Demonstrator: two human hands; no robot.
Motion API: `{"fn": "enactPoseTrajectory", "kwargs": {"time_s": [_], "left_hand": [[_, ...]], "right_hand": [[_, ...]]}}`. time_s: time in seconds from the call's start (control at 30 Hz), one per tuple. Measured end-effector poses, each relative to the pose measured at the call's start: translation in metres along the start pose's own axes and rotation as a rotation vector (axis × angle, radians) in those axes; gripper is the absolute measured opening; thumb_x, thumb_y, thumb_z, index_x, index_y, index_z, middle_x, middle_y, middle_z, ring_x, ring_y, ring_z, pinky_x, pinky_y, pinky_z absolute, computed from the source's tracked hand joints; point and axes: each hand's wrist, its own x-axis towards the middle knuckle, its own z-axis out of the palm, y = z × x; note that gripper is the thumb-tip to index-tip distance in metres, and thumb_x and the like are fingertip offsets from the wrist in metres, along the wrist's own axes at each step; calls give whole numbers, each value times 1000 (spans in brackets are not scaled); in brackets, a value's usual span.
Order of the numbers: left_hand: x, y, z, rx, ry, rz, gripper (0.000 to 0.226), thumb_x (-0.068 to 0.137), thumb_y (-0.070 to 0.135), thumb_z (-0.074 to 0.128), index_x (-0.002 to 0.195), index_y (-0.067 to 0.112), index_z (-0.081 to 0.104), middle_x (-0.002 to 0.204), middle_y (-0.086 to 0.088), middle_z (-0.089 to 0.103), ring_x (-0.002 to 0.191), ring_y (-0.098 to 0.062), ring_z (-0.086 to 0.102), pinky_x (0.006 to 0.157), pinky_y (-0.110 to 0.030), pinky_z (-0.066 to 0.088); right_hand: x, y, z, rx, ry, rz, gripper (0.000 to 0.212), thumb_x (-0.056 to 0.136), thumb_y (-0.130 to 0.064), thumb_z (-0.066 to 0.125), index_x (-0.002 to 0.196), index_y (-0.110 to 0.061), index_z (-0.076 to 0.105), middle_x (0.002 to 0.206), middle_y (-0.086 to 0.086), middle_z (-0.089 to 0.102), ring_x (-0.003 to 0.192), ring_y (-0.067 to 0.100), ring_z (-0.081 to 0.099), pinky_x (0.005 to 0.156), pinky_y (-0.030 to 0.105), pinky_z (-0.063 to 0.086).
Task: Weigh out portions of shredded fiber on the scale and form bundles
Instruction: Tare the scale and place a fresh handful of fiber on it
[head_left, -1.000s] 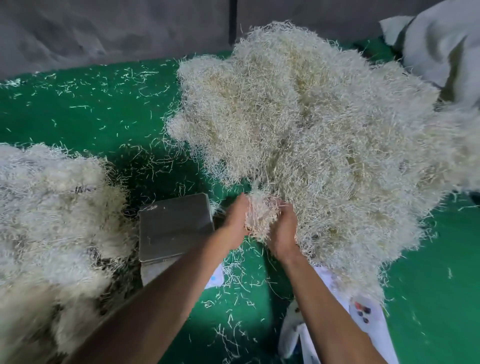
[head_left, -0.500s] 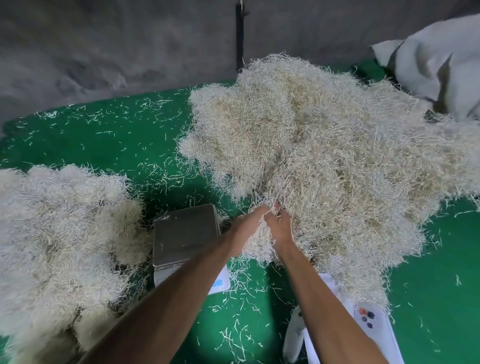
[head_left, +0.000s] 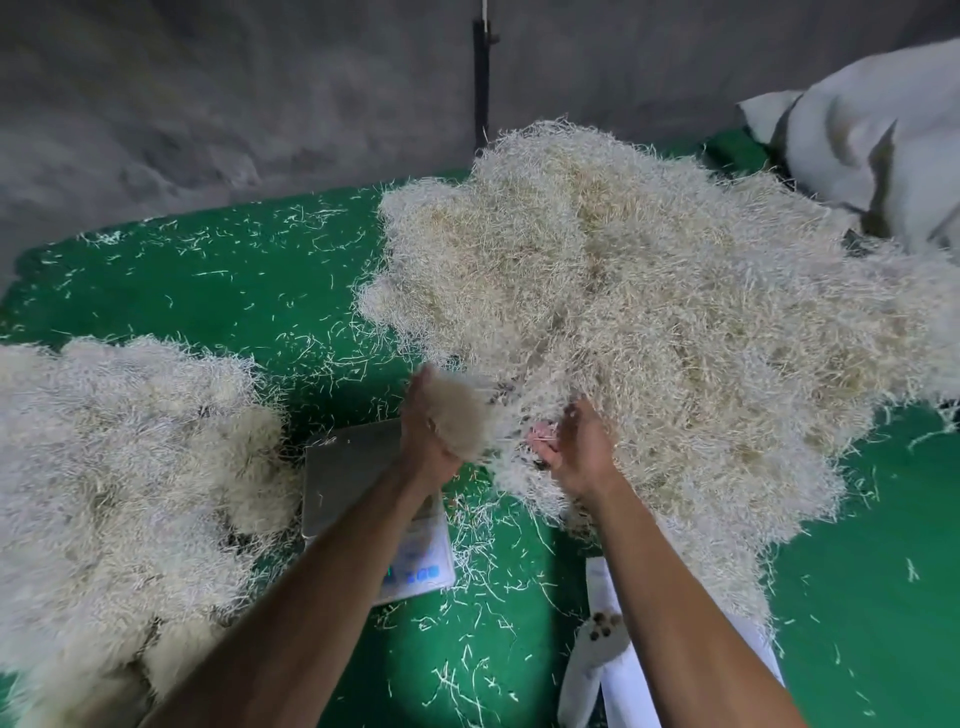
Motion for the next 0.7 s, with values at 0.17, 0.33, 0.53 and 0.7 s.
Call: {"fn": "enactPoseTrajectory", "kwargs": {"time_s": [0.17,0.33,0.53,0.7], "left_hand": [[-14,3,12,782,-221,-21,59,84,45,77,122,10,50,100,-8,62,77,-29,67,72,-47,63],[-15,11,-16,1241,-376,80,16,92,24,70,83,18,60,78,-1,57,64,-19,51,50,-17,45],[-23,36,-55,160,-46,27,10,94,20,57,97,24,66,96,1,67,78,-10,69,67,-27,57],[-10,41,-46,-194,67,-147,22,91,32,59,102,14,65,90,-7,74,76,-25,74,65,-42,63]], "right_hand": [[-18,2,46,-412,-104,-11,51,110,-36,30,133,5,49,118,27,58,114,37,59,114,56,42],[-18,-20,54,-255,-12,-30,49,106,-36,40,149,-10,42,117,7,53,106,29,55,105,55,49],[-26,-5,24,-501,41,-151,53,98,-71,39,104,-22,59,112,12,68,113,39,65,102,54,53],[-32,32,-4,-1653,-337,-77,90,80,-87,53,138,-18,58,142,7,60,126,30,60,115,50,38]]}}
